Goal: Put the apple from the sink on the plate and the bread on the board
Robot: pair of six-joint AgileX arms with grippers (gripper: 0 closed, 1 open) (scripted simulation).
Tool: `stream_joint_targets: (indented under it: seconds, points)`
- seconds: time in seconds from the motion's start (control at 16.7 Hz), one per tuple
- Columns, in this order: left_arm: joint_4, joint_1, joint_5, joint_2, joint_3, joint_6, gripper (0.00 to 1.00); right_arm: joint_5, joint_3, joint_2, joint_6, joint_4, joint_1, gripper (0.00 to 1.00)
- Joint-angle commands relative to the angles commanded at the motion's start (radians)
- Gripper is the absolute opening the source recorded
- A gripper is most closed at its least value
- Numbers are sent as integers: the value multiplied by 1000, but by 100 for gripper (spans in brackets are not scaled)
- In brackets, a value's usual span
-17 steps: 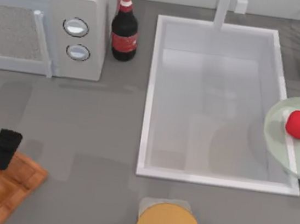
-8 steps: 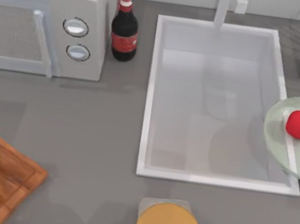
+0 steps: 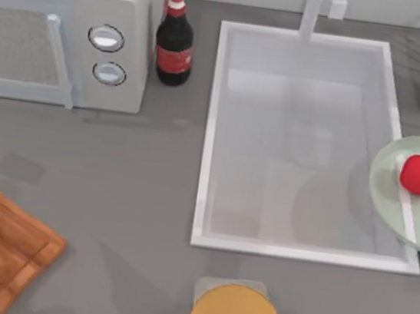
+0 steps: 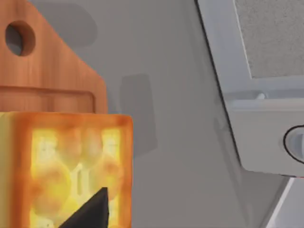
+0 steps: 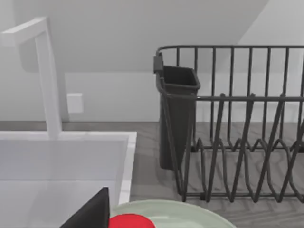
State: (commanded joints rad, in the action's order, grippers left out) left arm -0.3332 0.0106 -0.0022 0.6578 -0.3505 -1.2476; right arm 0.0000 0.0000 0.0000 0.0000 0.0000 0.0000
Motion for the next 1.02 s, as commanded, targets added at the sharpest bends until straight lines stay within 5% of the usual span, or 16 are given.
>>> stream_joint_targets:
  seconds: [0.3,0.54,0.78,1.02]
  points:
    - [154,-5,1,-303,159,638,100,0,0,0,0,0,0,100]
    - [255,-8,2,-502,265,999,100,0,0,0,0,0,0,100]
    - [319,-10,2,-629,334,1204,100,0,0,0,0,0,0,100]
    - [333,-11,2,-658,351,1248,100,0,0,0,0,0,0,100]
